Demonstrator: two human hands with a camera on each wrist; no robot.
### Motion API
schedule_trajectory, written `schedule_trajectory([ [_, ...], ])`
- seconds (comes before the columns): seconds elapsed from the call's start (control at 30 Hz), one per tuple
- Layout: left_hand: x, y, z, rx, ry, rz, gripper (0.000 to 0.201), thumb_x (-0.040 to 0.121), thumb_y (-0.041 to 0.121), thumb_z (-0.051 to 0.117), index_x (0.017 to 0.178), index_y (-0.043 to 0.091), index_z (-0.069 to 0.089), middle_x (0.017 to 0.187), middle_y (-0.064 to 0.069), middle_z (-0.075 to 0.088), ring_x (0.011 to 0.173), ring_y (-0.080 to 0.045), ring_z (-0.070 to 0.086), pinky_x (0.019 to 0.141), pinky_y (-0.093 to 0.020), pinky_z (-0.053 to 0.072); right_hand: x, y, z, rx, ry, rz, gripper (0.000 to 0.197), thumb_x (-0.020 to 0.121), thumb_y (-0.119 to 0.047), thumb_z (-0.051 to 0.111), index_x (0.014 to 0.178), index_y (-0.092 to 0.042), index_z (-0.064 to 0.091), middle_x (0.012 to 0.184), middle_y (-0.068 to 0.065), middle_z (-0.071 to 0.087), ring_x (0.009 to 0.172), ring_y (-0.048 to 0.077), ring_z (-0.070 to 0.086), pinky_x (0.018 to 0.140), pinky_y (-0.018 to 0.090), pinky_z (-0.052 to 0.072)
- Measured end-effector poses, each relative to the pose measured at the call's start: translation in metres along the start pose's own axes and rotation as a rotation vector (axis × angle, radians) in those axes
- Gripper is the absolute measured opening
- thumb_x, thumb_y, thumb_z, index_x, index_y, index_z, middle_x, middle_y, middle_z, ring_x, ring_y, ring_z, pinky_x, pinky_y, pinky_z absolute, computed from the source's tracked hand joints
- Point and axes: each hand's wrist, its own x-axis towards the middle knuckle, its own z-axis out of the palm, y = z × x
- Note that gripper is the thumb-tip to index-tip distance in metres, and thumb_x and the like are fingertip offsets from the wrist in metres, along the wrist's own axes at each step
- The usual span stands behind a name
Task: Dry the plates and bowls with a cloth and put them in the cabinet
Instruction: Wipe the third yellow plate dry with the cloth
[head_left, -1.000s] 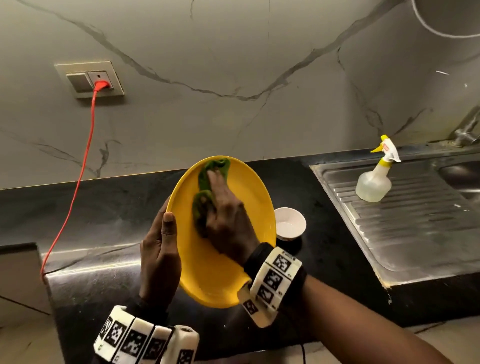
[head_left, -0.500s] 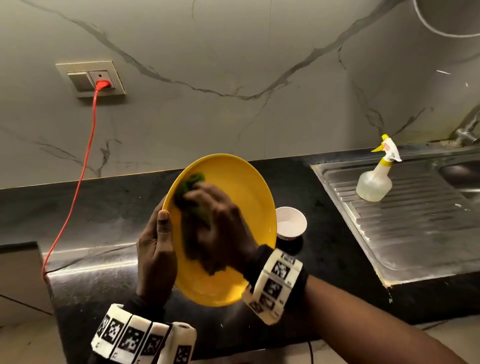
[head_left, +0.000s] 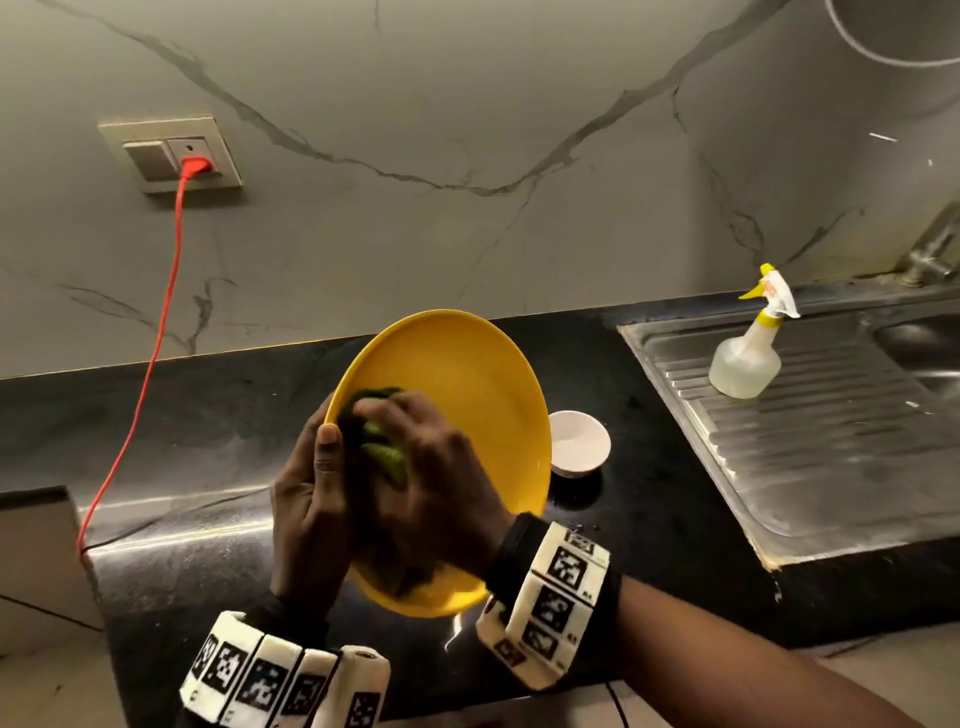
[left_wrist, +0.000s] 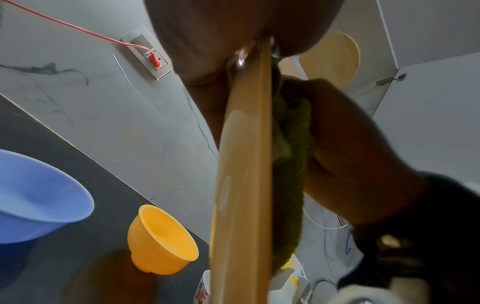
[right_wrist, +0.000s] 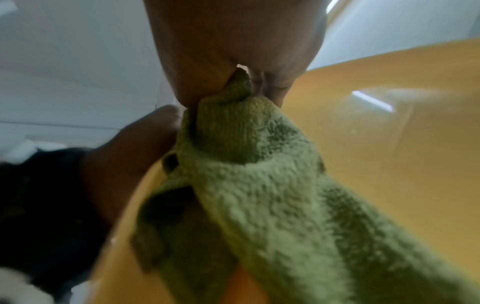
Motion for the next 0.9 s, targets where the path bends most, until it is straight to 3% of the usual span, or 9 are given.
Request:
schedule_trajectory([
  [0.03, 0.002, 0.000, 0.000, -0.005, -0.002, 0.003, 0.069, 0.088, 0.071, 0.046, 0.137, 0.024, 0.055, 0.125, 0.011, 0.067, 0.117, -0.013, 0.063, 0.089, -0.020, 0.054, 0.001, -0.003, 0.002, -0.018, -0.019, -0.030, 0.042, 0.087, -0.015, 0.068, 0.127, -0.012, 0.056, 0.124, 0.010, 0.057, 0.106, 0.025, 0.059, 0.087, 0.034, 0.055],
  [0.1, 0.004, -0.001, -0.001, 0.021, -0.029, 0.002, 0.051, 0.091, 0.060, 0.043, 0.134, 0.035, 0.055, 0.121, 0.016, 0.068, 0.116, -0.011, 0.063, 0.087, -0.022, 0.055, 0.012, 0.000, -0.003, -0.064, 0.004, -0.056, 0.040, 0.086, -0.013, 0.068, 0.124, -0.009, 0.057, 0.120, 0.012, 0.058, 0.099, 0.026, 0.060, 0.077, 0.040, 0.057],
  [0.23, 0.005, 0.004, -0.001, 0.030, -0.065, -0.014, 0.045, 0.082, 0.078, 0.047, 0.122, 0.059, 0.058, 0.120, 0.010, 0.069, 0.108, -0.013, 0.067, 0.083, -0.028, 0.058, 0.042, 0.024, -0.032, -0.261, 0.151, -0.004, 0.033, 0.087, -0.013, 0.063, 0.119, -0.014, 0.061, 0.110, 0.007, 0.063, 0.085, 0.023, 0.062, 0.063, 0.031, 0.052],
  [0.37, 0.003, 0.006, -0.003, -0.023, -0.057, 0.004, 0.055, 0.084, 0.075, 0.050, 0.129, 0.045, 0.055, 0.123, 0.006, 0.068, 0.105, -0.013, 0.068, 0.077, -0.023, 0.058, 0.047, 0.066, -0.058, -0.301, 0.203, 0.173, 0.026, 0.093, -0.023, 0.059, 0.119, -0.021, 0.059, 0.106, 0.001, 0.065, 0.086, 0.018, 0.063, 0.071, 0.033, 0.056],
  [0.5, 0.005, 0.008, -0.010, -0.031, -0.072, 0.009, 0.053, 0.081, 0.078, 0.051, 0.126, 0.051, 0.056, 0.118, 0.011, 0.070, 0.098, -0.010, 0.070, 0.072, -0.023, 0.059, 0.017, 0.100, -0.055, -0.369, 0.168, 0.301, 0.026, 0.094, -0.024, 0.057, 0.120, -0.019, 0.057, 0.104, 0.004, 0.064, 0.087, 0.020, 0.063, 0.072, 0.036, 0.056],
  [0.6, 0.004, 0.008, -0.009, 0.009, -0.081, 0.039, 0.051, 0.094, 0.061, 0.045, 0.136, 0.033, 0.049, 0.113, 0.025, 0.069, 0.095, 0.002, 0.068, 0.070, -0.015, 0.056, -0.004, 0.111, -0.047, -0.317, 0.152, 0.407, 0.023, 0.094, -0.021, 0.059, 0.116, -0.015, 0.056, 0.104, 0.008, 0.063, 0.089, 0.023, 0.063, 0.075, 0.041, 0.057],
  [0.67, 0.006, 0.008, -0.006, 0.041, -0.094, 0.065, 0.065, 0.090, 0.069, 0.045, 0.139, 0.026, 0.046, 0.110, 0.027, 0.069, 0.089, 0.003, 0.068, 0.070, -0.015, 0.056, -0.002, 0.110, -0.046, -0.260, 0.187, 0.427, 0.020, 0.094, -0.018, 0.059, 0.113, -0.013, 0.055, 0.103, 0.009, 0.063, 0.089, 0.023, 0.062, 0.077, 0.044, 0.057],
  [0.8, 0.006, 0.010, 0.001, 0.057, -0.123, 0.048, 0.074, 0.081, 0.081, 0.047, 0.138, 0.035, 0.046, 0.107, 0.022, 0.071, 0.083, -0.001, 0.068, 0.071, -0.022, 0.059, 0.017, 0.086, -0.043, -0.158, 0.286, 0.246, 0.040, 0.091, -0.014, 0.061, 0.130, -0.007, 0.055, 0.123, 0.014, 0.062, 0.109, 0.026, 0.061, 0.095, 0.041, 0.053],
  [0.9, 0.008, 0.008, 0.004, 0.044, -0.094, 0.028, 0.075, 0.078, 0.084, 0.048, 0.135, 0.035, 0.049, 0.107, 0.022, 0.072, 0.087, -0.002, 0.069, 0.074, -0.023, 0.059, 0.016, 0.057, -0.028, -0.199, 0.181, 0.006, 0.049, 0.090, -0.008, 0.061, 0.138, -0.008, 0.052, 0.138, 0.017, 0.055, 0.127, 0.031, 0.052, 0.105, 0.042, 0.046],
])
